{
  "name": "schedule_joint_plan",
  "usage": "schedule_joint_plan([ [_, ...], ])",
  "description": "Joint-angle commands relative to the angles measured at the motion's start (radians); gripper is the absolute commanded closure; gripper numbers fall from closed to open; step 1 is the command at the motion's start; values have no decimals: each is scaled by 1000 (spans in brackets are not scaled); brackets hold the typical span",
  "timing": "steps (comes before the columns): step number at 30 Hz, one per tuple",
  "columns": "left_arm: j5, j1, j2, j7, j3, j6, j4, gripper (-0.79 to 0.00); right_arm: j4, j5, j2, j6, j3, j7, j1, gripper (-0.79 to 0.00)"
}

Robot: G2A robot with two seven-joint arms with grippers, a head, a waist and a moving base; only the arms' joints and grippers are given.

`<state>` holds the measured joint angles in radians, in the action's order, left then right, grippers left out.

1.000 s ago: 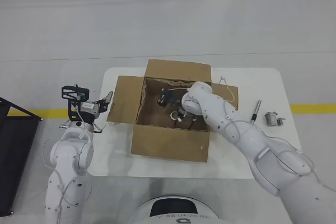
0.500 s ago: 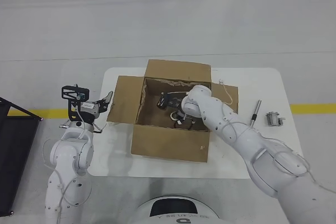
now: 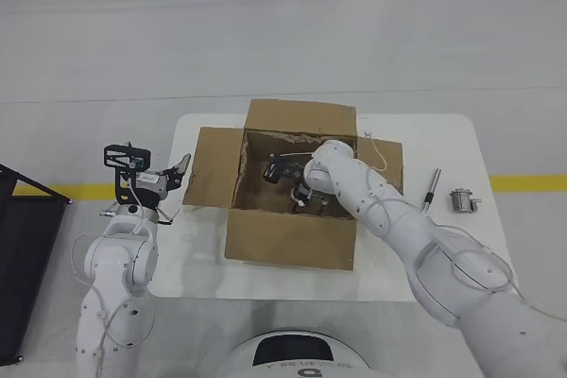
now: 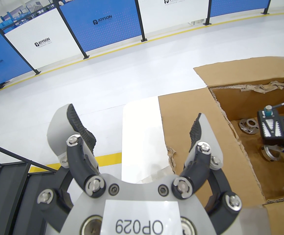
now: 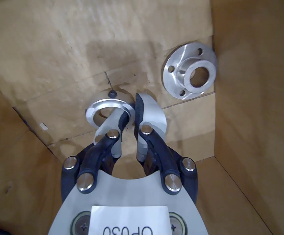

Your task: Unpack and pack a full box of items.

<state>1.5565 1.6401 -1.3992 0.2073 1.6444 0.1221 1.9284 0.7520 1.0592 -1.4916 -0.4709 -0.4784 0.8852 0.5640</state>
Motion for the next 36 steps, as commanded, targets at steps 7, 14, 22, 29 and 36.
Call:
schedule_joint_plan([
  [7, 0, 0, 0, 0, 0, 0, 0, -785, 249, 59, 97, -13, -147, -65, 63, 0],
  [14, 0, 0, 0, 0, 0, 0, 0, -785, 865, 166, 264, -33, -537, -90, 417, 0],
  [22, 0, 0, 0, 0, 0, 0, 0, -785, 1280, 106, 348, -120, -1017, -303, 857, 0],
  [29, 0, 0, 0, 0, 0, 0, 0, -785, 1280, 106, 348, -120, -1017, -303, 857, 0],
  [36, 0, 0, 0, 0, 0, 0, 0, -785, 1284, 107, 348, -118, -1014, -315, 860, 0],
])
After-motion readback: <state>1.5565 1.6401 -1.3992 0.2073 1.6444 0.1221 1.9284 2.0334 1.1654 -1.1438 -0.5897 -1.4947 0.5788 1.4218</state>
